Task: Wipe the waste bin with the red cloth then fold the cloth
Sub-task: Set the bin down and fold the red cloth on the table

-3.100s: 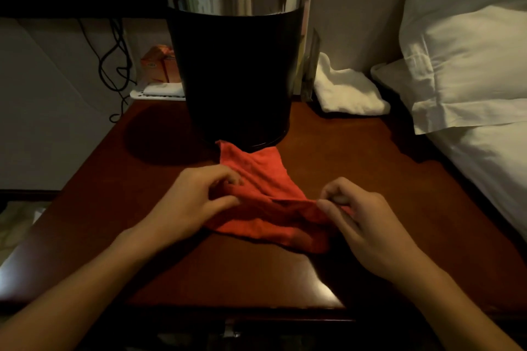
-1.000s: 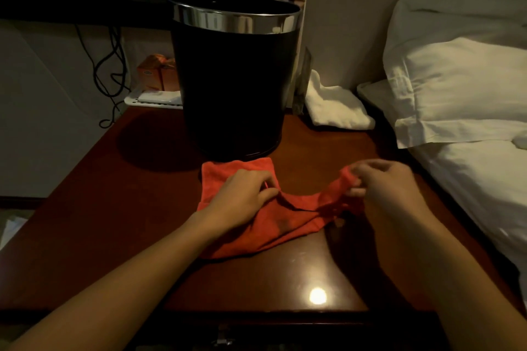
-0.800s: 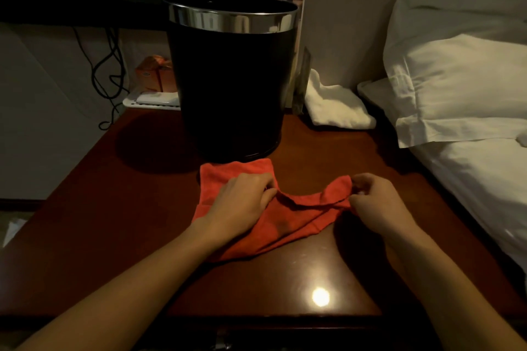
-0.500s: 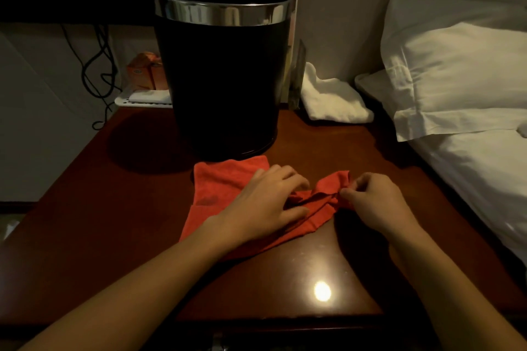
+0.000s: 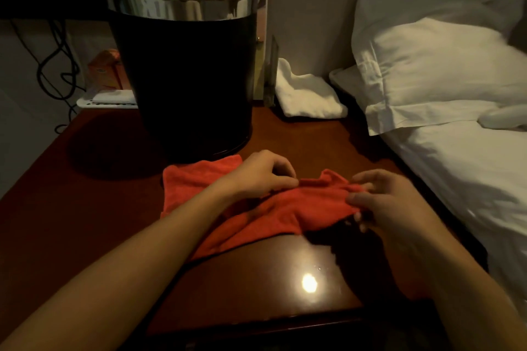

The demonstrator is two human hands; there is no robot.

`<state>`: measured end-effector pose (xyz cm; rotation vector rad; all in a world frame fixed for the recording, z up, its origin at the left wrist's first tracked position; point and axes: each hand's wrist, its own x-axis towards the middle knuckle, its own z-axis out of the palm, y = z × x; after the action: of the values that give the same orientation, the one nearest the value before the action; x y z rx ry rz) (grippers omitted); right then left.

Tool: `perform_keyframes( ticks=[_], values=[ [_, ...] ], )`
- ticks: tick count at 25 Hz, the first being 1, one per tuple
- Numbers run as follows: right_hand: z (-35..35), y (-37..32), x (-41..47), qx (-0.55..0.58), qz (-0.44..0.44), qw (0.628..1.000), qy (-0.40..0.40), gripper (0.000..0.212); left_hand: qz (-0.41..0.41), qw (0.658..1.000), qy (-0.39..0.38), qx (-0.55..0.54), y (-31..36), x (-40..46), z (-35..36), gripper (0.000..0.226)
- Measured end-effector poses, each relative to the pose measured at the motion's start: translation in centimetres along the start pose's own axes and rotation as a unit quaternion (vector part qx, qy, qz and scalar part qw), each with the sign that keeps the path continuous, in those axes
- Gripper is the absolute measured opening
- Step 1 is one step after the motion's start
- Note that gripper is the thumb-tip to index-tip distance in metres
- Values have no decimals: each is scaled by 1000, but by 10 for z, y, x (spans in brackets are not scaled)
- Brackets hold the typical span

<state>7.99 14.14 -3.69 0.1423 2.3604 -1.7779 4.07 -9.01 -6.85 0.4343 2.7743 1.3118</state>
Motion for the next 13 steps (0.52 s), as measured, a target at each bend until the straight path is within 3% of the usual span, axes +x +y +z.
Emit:
perform_keyframes(
  ticks=[3,8,13],
  values=[
    [0,19,8,-139,12,990,2,23,-4,996,41,82,7,8,17,20],
    [-4,29,5,-207,-9,976,66,34,-12,992,53,118,13,33,42,52],
    [-11,30,-11,-202,14,977,60,25,44,985,-34,164,18,61,54,37]
  ],
)
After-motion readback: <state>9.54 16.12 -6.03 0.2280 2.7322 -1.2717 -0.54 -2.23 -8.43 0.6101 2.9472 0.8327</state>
